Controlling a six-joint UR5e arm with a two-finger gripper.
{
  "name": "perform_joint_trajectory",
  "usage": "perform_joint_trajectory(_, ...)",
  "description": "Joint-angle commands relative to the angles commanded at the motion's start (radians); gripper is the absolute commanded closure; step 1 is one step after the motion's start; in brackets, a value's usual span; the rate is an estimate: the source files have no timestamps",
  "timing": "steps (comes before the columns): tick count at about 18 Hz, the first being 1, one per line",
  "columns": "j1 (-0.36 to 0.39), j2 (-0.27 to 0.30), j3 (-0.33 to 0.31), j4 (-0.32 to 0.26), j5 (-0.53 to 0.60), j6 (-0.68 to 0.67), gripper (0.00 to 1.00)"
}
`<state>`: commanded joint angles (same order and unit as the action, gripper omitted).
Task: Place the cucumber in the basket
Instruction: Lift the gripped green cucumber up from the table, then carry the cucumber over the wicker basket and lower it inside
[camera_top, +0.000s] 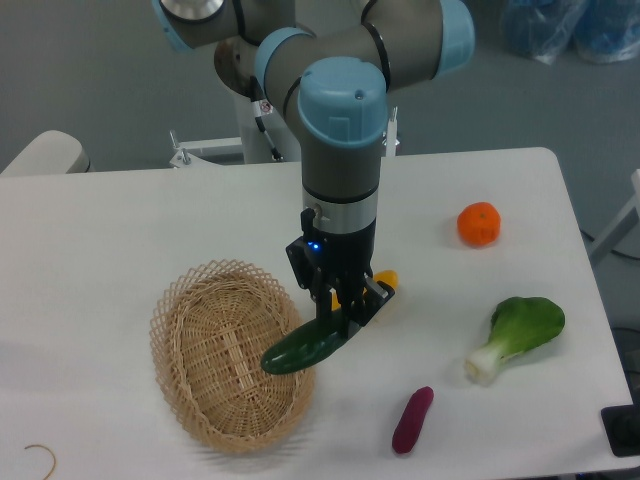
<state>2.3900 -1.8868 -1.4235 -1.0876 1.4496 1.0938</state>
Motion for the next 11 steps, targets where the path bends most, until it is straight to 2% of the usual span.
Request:
perform_joint_trajectory(5, -0.011, 0.04, -0.043, -0.021, 0.006, -0.029, 0.74)
perform_joint_trajectory(9, -0.084, 0.067, -0.093, -0.041, 0.067, -0.185, 0.74)
perform_joint_trajectory(11, -0.127, 0.064, -0.113, -0.032, 0.092, -0.367, 0.74)
